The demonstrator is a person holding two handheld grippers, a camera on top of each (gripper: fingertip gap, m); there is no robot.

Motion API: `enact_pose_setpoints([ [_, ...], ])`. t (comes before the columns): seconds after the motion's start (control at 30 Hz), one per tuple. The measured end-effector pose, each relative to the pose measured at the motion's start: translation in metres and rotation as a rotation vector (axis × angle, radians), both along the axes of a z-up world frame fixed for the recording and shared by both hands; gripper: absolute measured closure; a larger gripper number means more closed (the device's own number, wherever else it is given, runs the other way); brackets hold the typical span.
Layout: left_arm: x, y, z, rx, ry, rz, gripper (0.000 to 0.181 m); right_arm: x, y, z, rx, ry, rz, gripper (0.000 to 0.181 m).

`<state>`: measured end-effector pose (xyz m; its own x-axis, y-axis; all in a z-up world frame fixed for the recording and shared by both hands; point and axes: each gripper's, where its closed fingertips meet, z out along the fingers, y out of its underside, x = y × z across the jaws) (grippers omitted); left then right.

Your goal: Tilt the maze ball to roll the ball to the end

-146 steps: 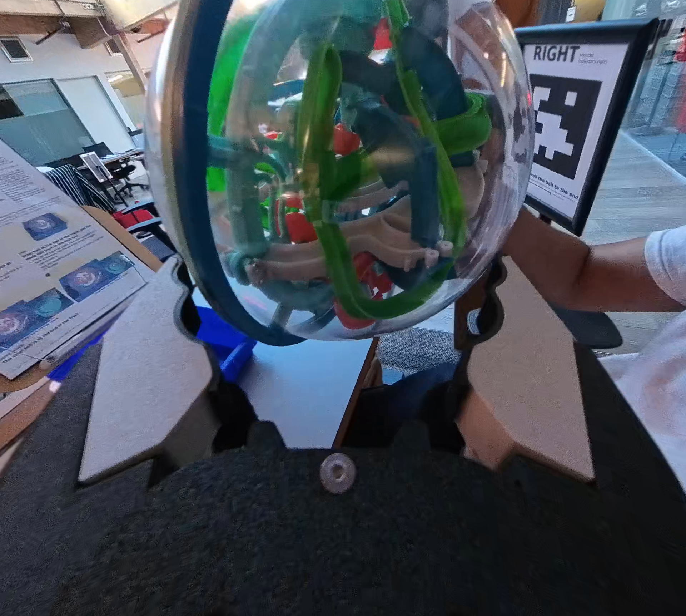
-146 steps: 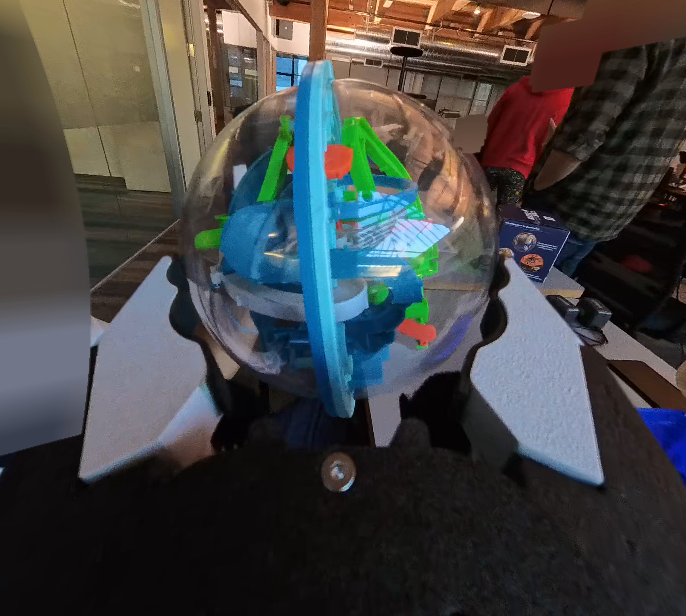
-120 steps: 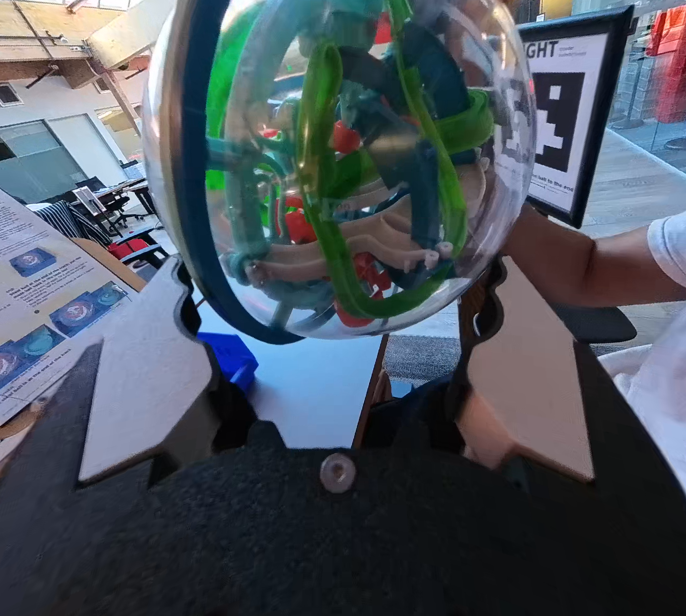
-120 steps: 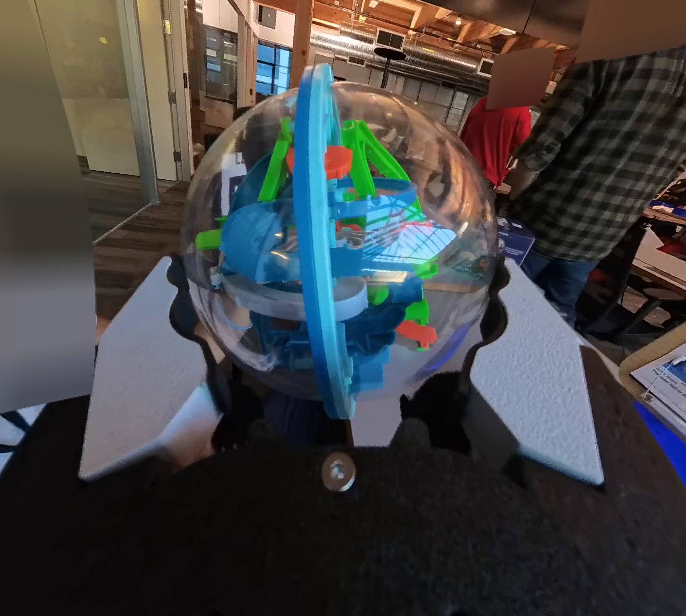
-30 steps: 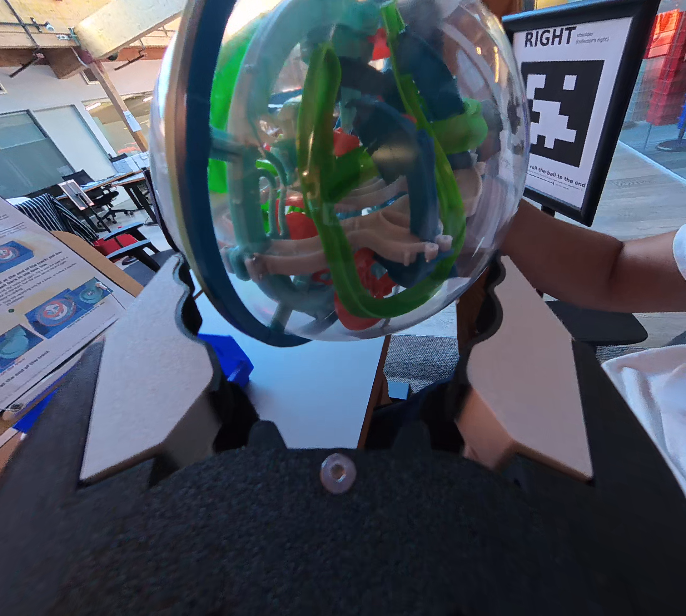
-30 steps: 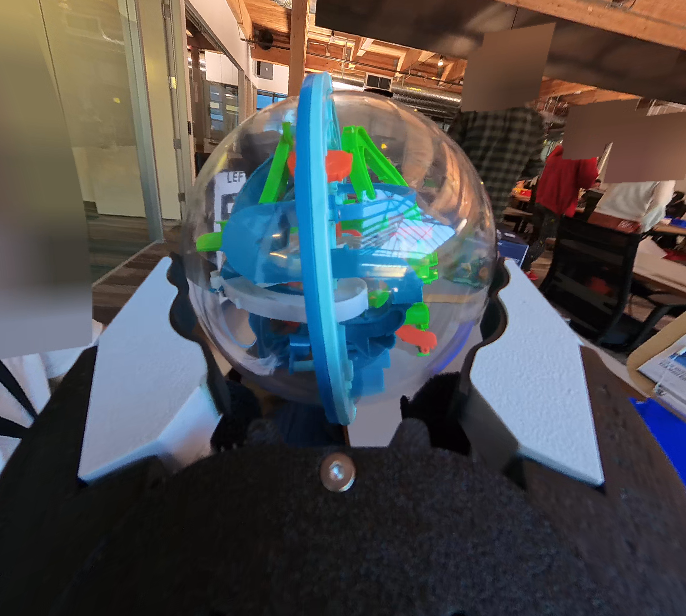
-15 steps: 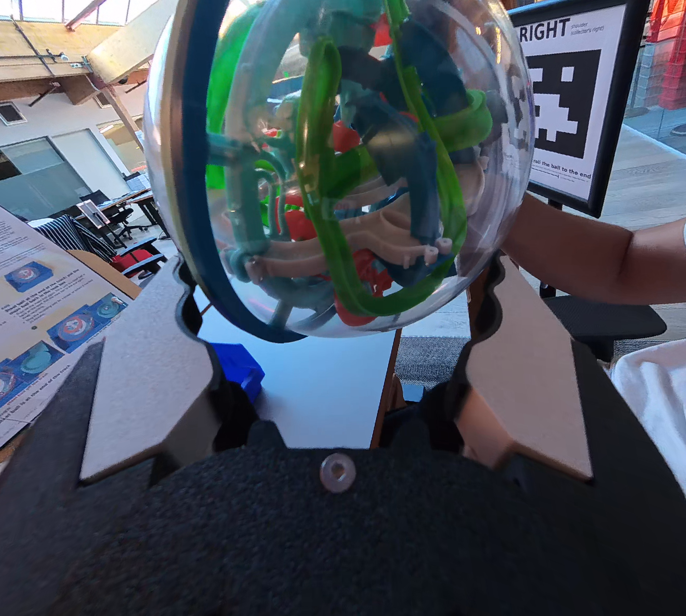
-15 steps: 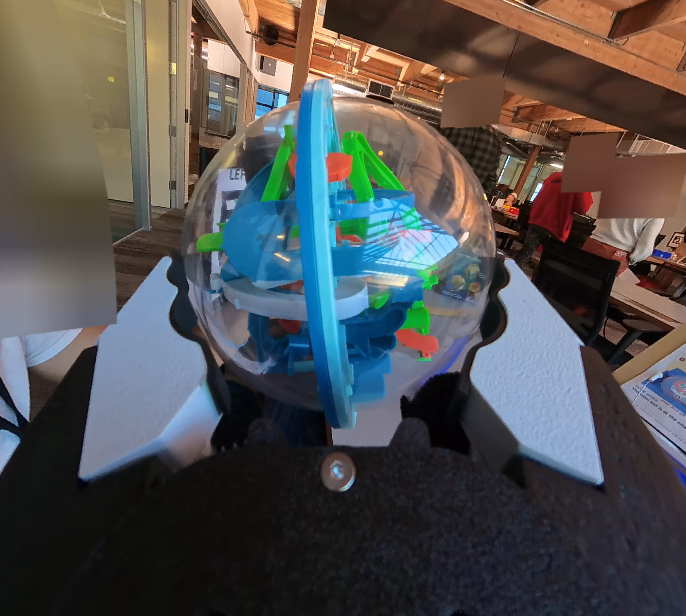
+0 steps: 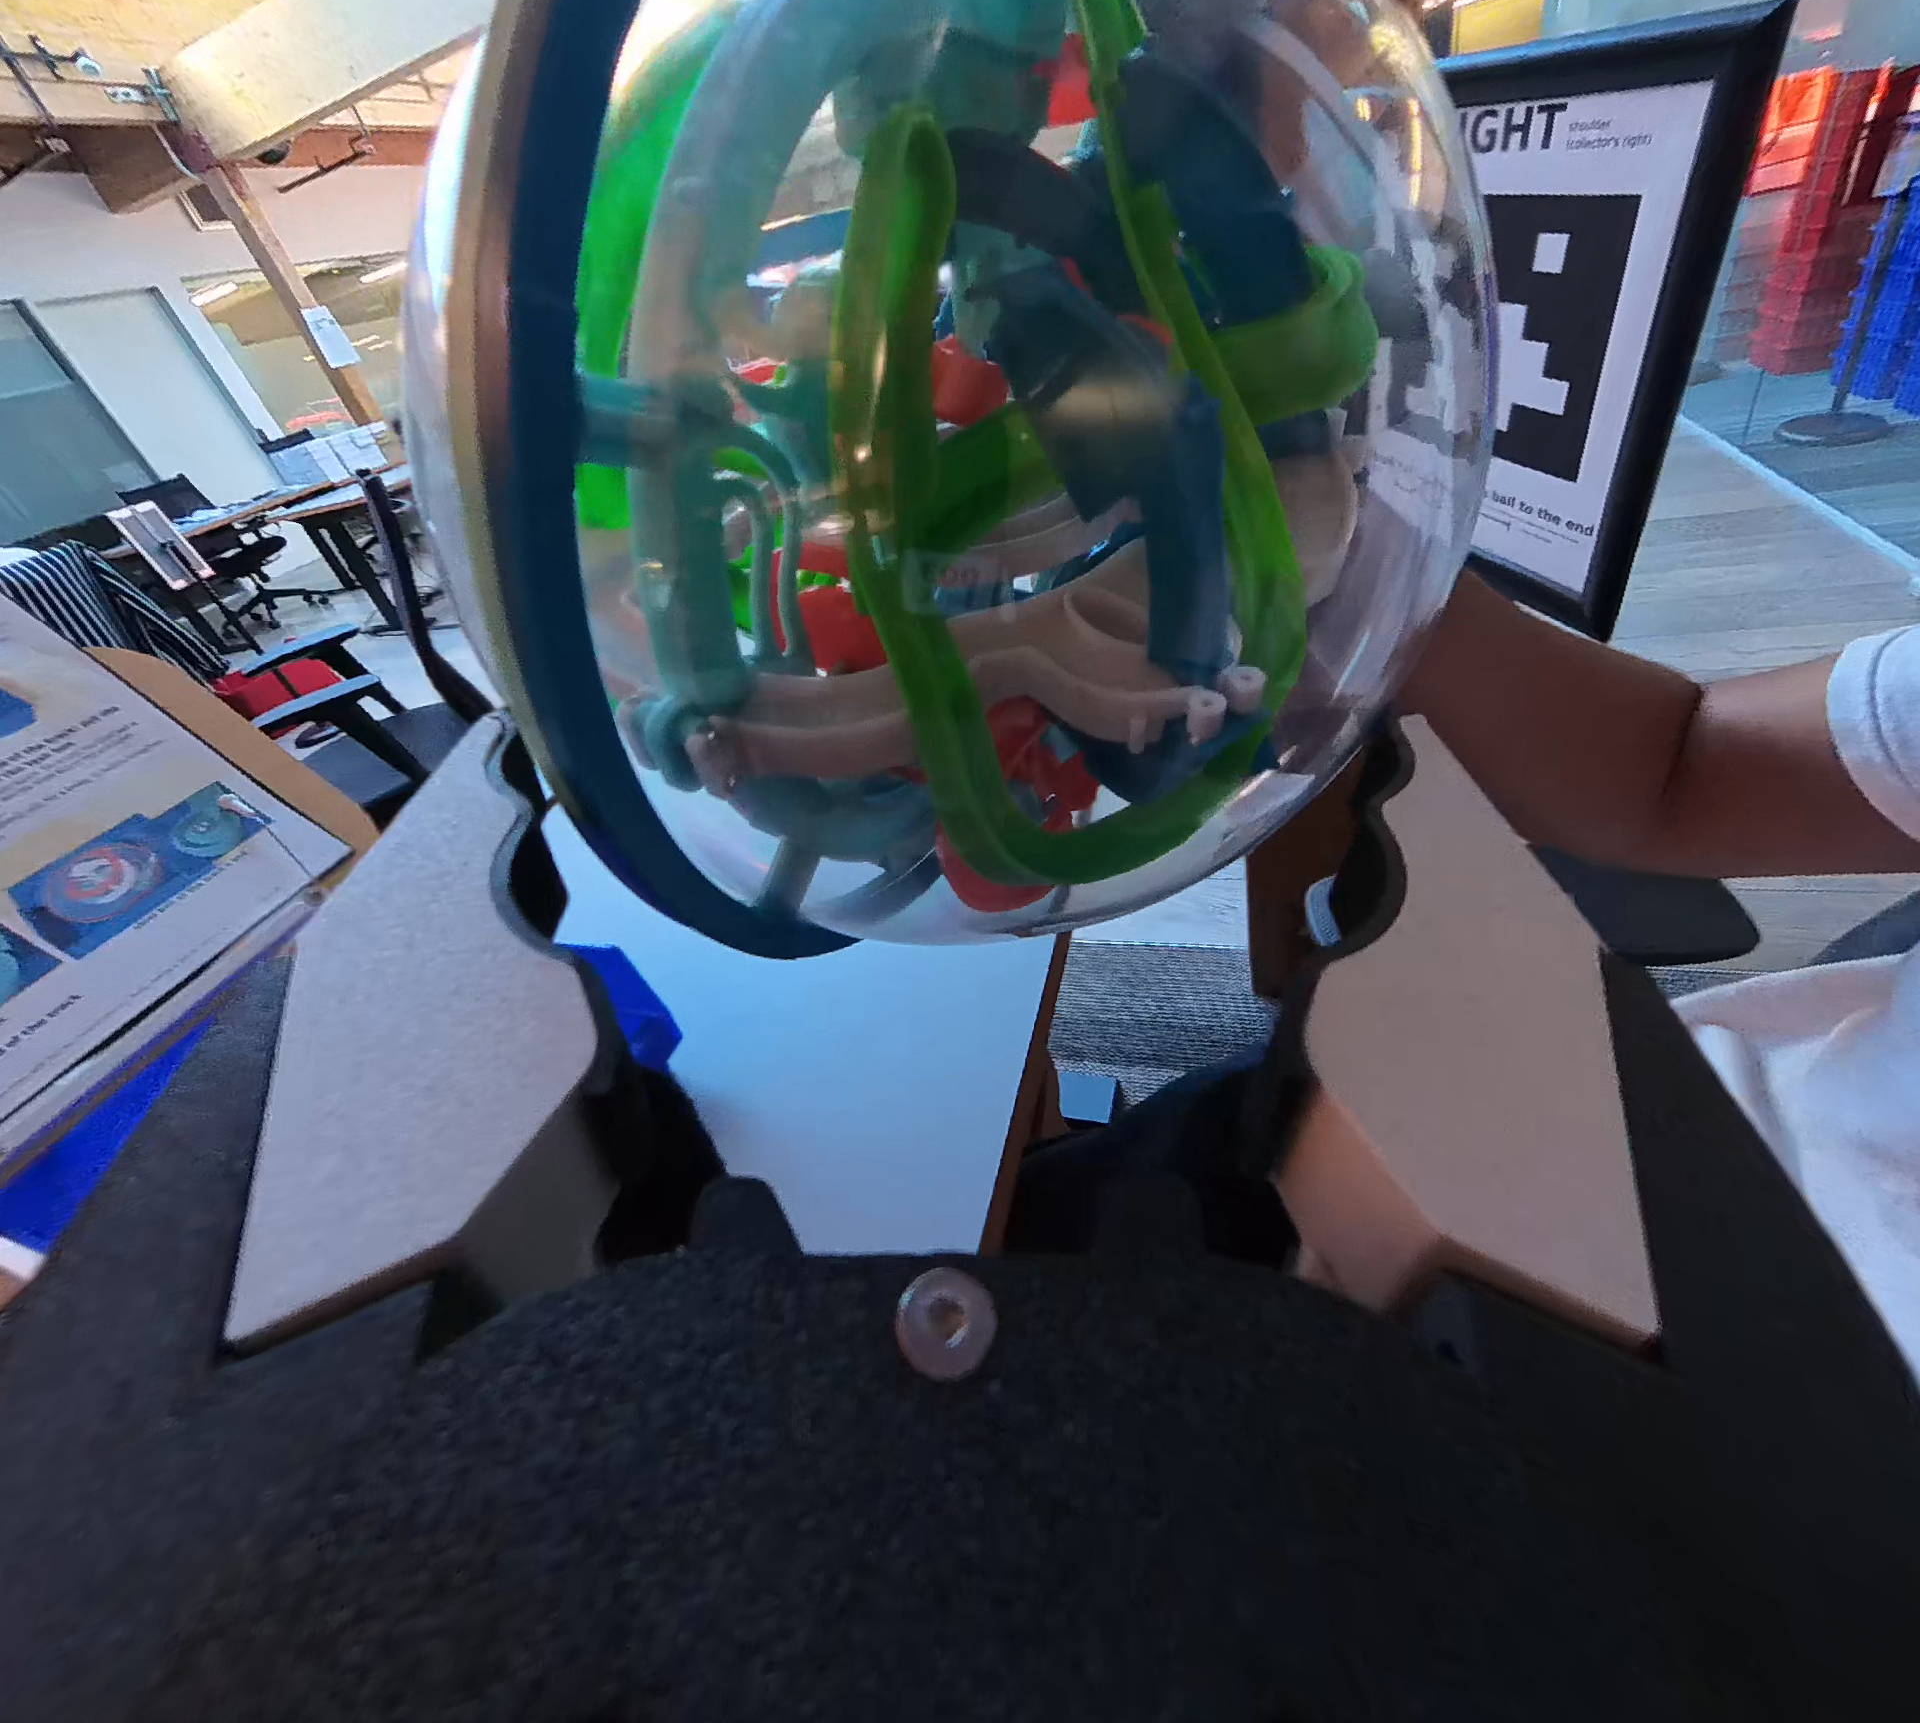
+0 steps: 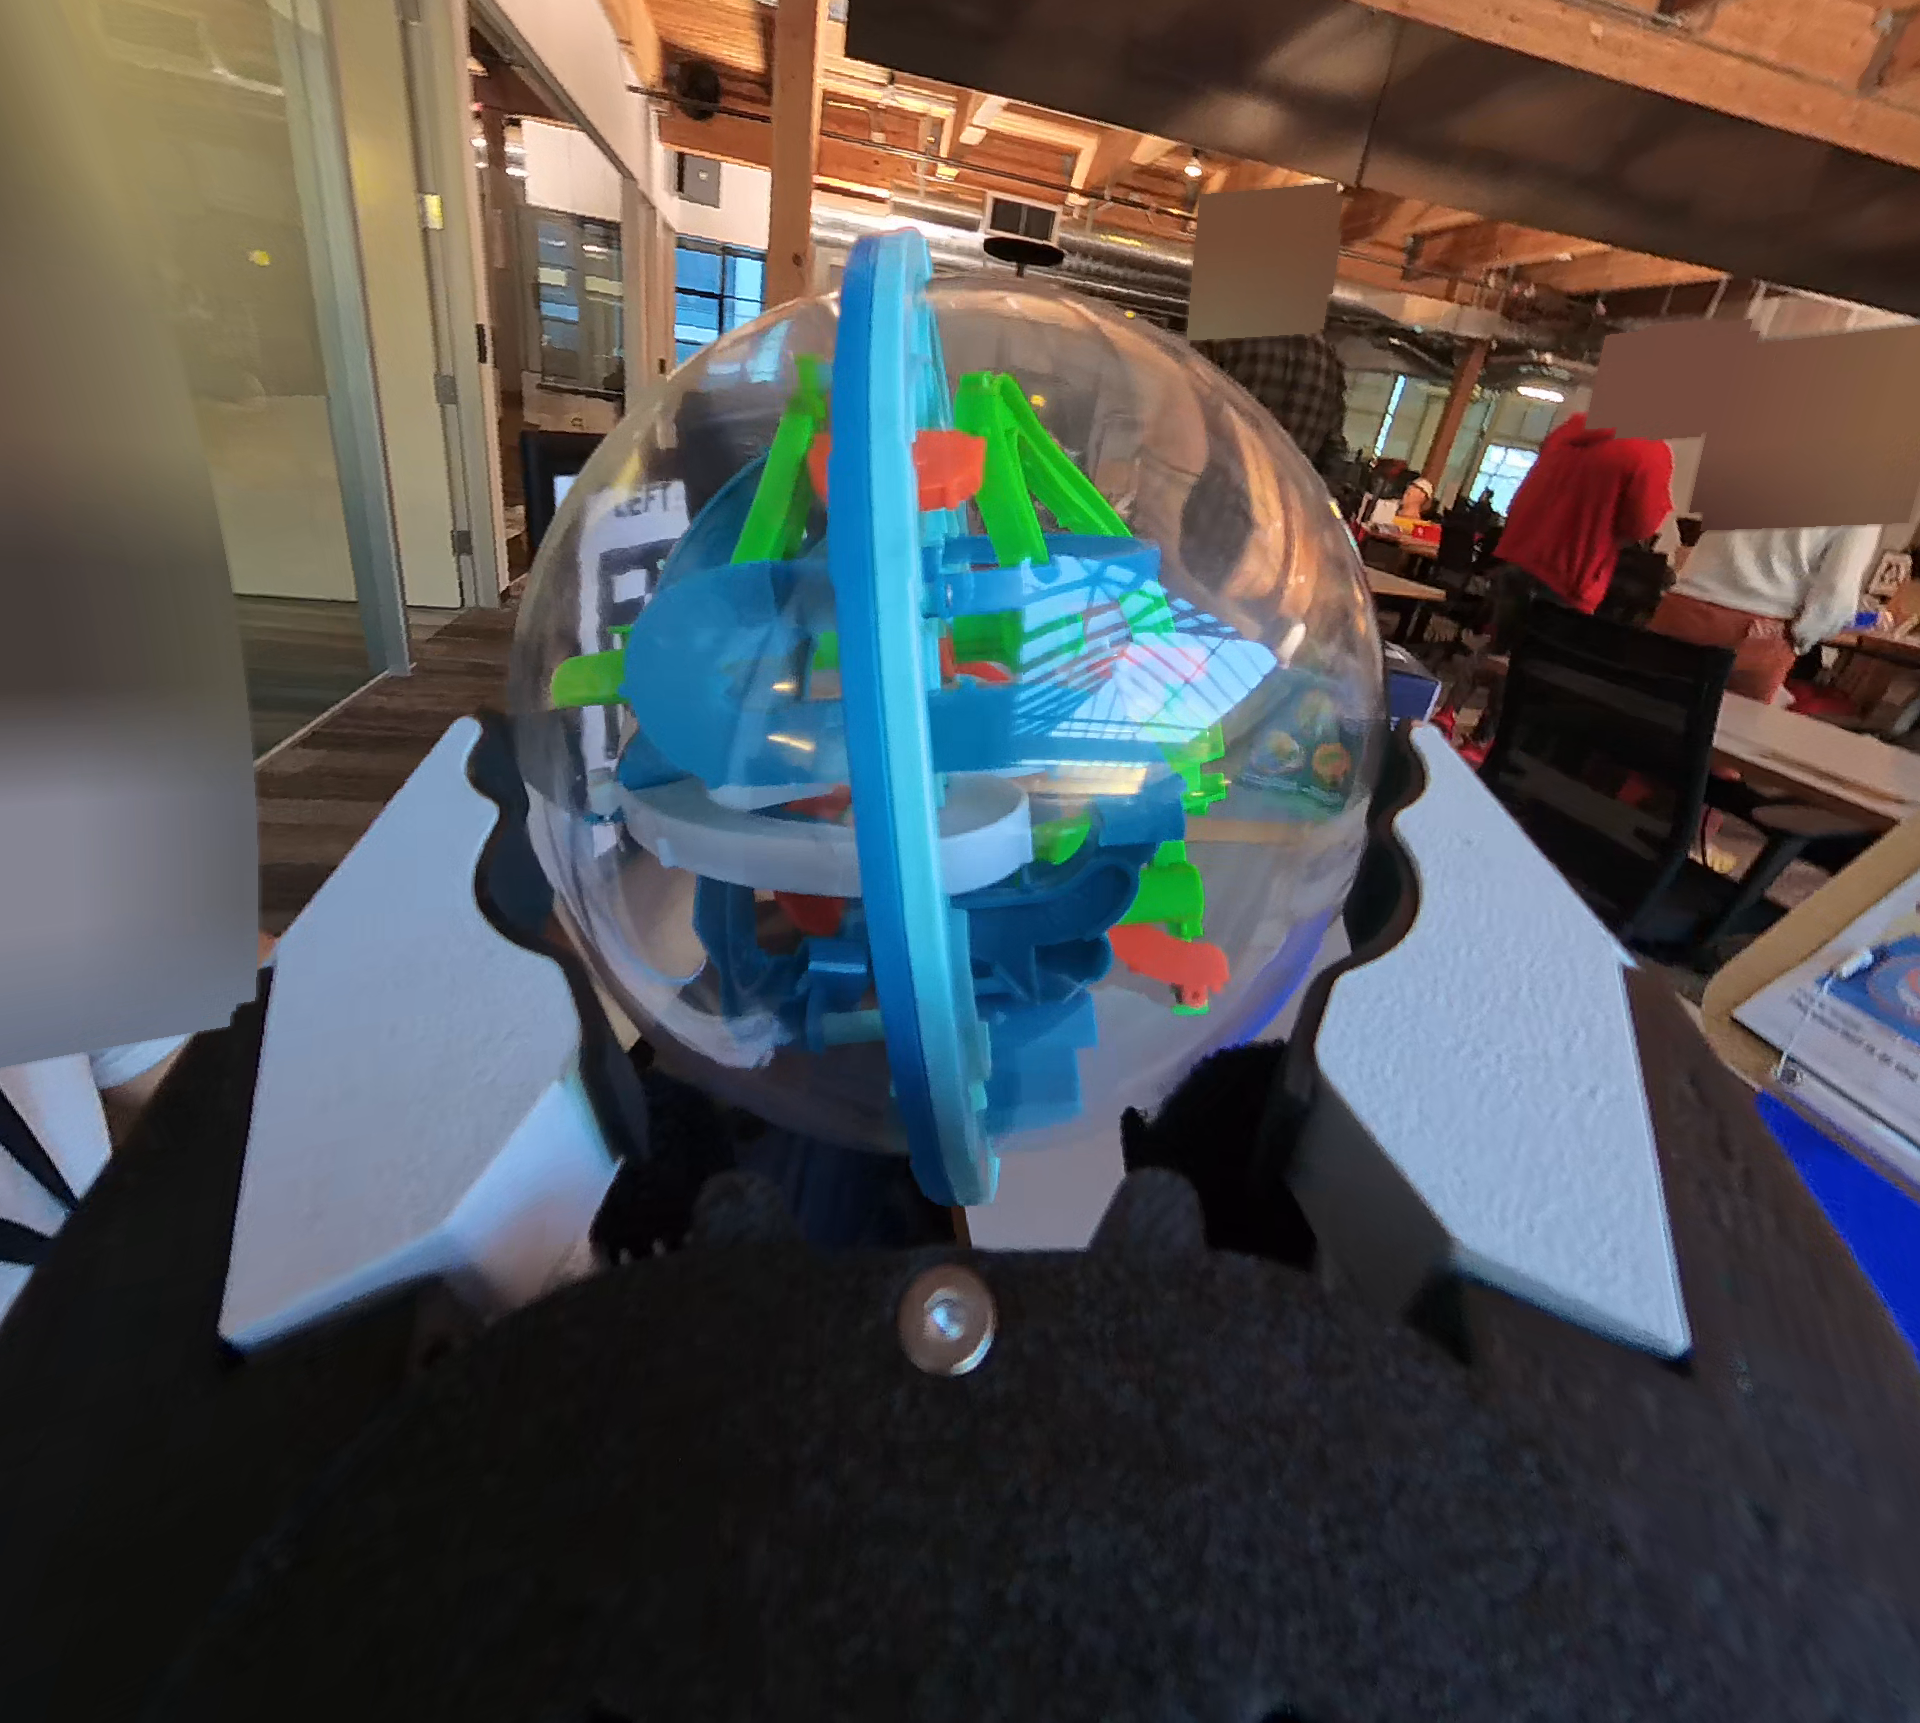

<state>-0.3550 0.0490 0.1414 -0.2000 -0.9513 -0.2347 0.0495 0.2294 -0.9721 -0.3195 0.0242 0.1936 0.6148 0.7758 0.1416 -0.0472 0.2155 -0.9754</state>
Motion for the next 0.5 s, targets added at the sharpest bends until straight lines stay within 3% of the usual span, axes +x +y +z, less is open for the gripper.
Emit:
enact_pose_setpoints([
  [0.33,0.007,0.002,-0.007,-0.055,0.042,-0.020,0.033,0.008,0.004,-0.004,-0.039,0.033,-0.026,0.027],
  [0.5,0.018,0.011,-0.024,-0.166,0.142,-0.024,0.033,0.024,0.019,-0.024,-0.157,0.138,-0.028,0.027],
])
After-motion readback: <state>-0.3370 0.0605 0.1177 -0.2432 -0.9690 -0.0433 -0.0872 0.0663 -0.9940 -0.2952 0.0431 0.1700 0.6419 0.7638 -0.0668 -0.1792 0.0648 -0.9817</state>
